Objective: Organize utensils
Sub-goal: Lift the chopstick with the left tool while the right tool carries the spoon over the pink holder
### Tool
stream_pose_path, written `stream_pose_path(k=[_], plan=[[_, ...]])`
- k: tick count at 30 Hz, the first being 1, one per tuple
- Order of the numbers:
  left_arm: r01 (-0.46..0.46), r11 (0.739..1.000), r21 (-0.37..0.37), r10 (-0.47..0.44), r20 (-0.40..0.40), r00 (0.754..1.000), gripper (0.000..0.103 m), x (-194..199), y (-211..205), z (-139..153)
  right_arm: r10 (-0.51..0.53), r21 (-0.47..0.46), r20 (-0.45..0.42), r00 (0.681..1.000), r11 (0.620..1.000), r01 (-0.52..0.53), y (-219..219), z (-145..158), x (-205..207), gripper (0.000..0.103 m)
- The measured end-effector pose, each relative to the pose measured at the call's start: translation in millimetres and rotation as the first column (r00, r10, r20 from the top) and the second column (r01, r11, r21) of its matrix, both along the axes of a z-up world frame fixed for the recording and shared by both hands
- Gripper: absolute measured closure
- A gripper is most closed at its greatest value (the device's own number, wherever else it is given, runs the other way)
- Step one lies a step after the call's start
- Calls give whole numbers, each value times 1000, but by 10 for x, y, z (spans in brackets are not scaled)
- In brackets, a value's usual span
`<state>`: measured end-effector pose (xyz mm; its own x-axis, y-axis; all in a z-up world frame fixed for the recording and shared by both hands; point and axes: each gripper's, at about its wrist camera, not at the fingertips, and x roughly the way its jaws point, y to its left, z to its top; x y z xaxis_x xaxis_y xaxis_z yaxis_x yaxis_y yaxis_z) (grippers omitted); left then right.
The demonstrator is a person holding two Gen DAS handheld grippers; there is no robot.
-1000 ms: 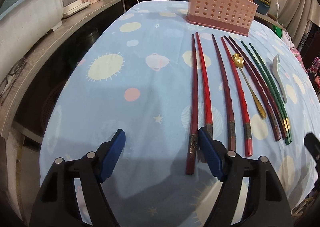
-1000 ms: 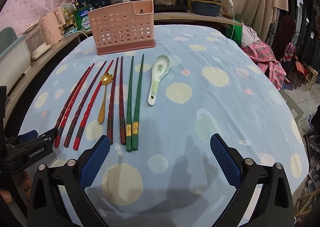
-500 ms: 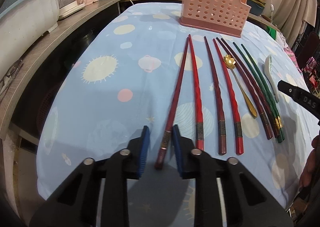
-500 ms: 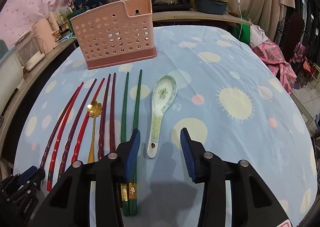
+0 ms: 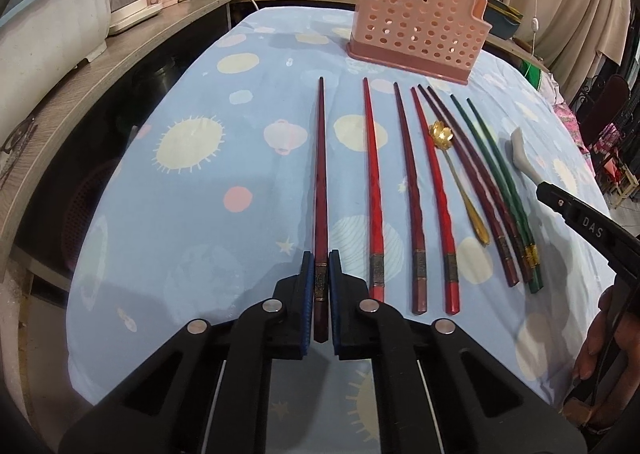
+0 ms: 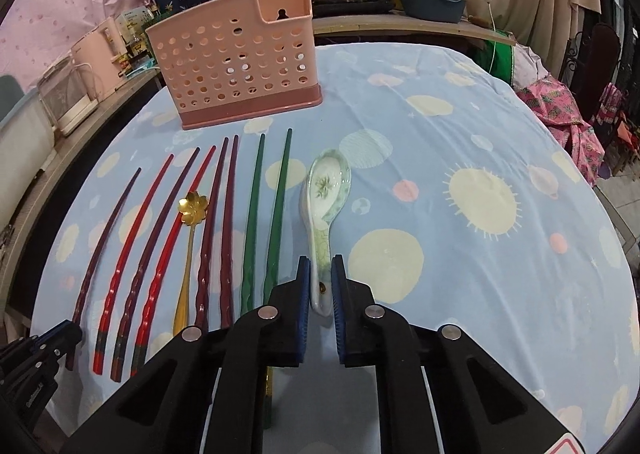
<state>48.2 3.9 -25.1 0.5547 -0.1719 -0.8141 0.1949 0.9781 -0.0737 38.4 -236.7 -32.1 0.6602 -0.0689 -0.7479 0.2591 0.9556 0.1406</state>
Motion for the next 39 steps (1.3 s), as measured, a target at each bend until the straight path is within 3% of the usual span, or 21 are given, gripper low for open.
stream_pose_path(k=[12, 24, 33, 39], plan=[[-7, 998, -64, 14, 113, 994, 96, 36, 110, 629, -12, 39, 121, 993, 999, 8, -137, 545, -175, 96], [-8, 994, -112, 39, 281, 959, 96, 578, 87, 1458, -12, 81, 218, 976, 997, -6, -298, 1005, 17, 97], [14, 989, -149, 46, 388, 920, 96, 977, -46, 2149, -16, 144, 297, 955, 989, -28, -481, 1434, 363, 97], [40, 981, -190, 58, 485, 873, 96, 1214, -216, 2678, -14, 170, 369, 929, 984, -53, -596, 1748, 791, 97]])
